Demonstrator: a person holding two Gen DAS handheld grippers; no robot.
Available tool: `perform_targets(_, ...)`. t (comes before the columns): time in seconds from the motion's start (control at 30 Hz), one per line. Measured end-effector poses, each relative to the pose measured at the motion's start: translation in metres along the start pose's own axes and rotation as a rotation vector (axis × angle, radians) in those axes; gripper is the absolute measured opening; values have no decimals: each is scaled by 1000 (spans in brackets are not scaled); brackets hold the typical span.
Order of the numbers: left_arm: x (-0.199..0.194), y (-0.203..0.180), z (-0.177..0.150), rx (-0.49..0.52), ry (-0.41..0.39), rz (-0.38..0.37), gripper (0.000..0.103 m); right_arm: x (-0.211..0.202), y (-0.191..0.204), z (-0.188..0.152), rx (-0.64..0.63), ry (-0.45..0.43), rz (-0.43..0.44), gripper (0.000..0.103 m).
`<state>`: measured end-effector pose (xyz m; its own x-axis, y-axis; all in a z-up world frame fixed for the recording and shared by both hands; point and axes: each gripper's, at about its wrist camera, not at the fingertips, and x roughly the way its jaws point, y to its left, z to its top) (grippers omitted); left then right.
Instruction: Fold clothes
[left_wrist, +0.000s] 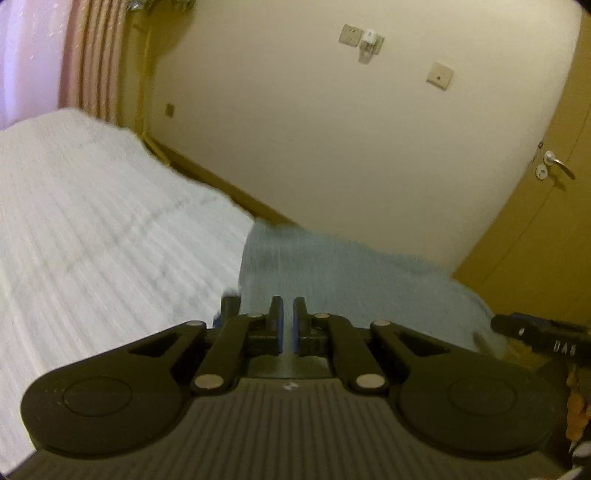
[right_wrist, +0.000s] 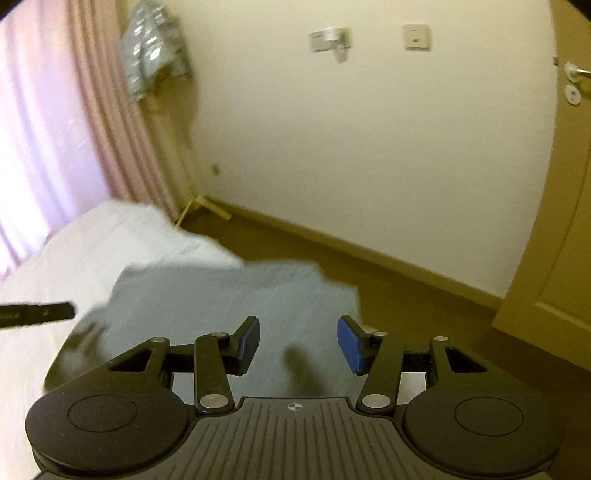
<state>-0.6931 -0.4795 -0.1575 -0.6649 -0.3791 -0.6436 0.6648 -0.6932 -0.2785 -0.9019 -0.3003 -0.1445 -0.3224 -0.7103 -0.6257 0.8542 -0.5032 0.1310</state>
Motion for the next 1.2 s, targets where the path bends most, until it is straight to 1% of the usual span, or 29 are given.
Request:
perform_targets(0.07,-1,2,-16,-21,37,44,2,-3,11,-18,-40,28,2,52)
perform_targets(0.17,5,-1,-20,-11,47,72,3,1,20,-44,-73,97,3,52)
perform_targets(0.23,9,-3,-22,-3,52,88,3,9,24,-59,-87,133,-14,52)
perform_targets(0.33,6,-8,-18,14,53,104,2,4,24,-60,-78,133,-22,52)
perform_targets(0.37,1,-10,-16,16,49,103,2,0,24,-58,-72,137,-29,52)
perform_targets(0.43,-15,-17,-22,14,26,83,2,-13,22,-55,-44,107,-24,52)
perform_targets(0.5,-21,-18,-32,27,39,74,3,-22,19,-60,-26,81,-6,52)
perform_targets(0.53,-18,-17,-37,37,67,86,3,-23,20,-61,-23,75,3,52)
perform_targets(0.57,-13,-17,-42,48,100,102,3,-22,23,-64,-30,79,6,52)
perform_targets(0.63,-5,-12,-47,32,120,113,3,-9,30,-68,-53,107,-7,52)
perform_targets(0.7,-5,-11,-43,16,139,109,3,11,35,-75,-63,162,-26,52)
perform_targets(0.77,-18,-16,-35,40,127,121,3,8,38,-70,-51,162,-48,52)
perform_targets(0.83,-36,-21,-31,51,115,128,4,-7,38,-63,-22,143,-41,52)
perform_targets(0.93,-72,-28,-32,32,110,120,5,-44,41,-58,12,133,-41,52)
perform_targets(1.0,-91,-34,-34,28,114,123,8,-71,43,-62,46,139,-46,52)
perform_targets(1.07,-112,-41,-38,33,112,119,15,-95,47,-69,80,154,-49,52)
perform_targets(1.2,-152,-54,-47,69,97,110,19,-136,59,-83,105,181,-55,52)
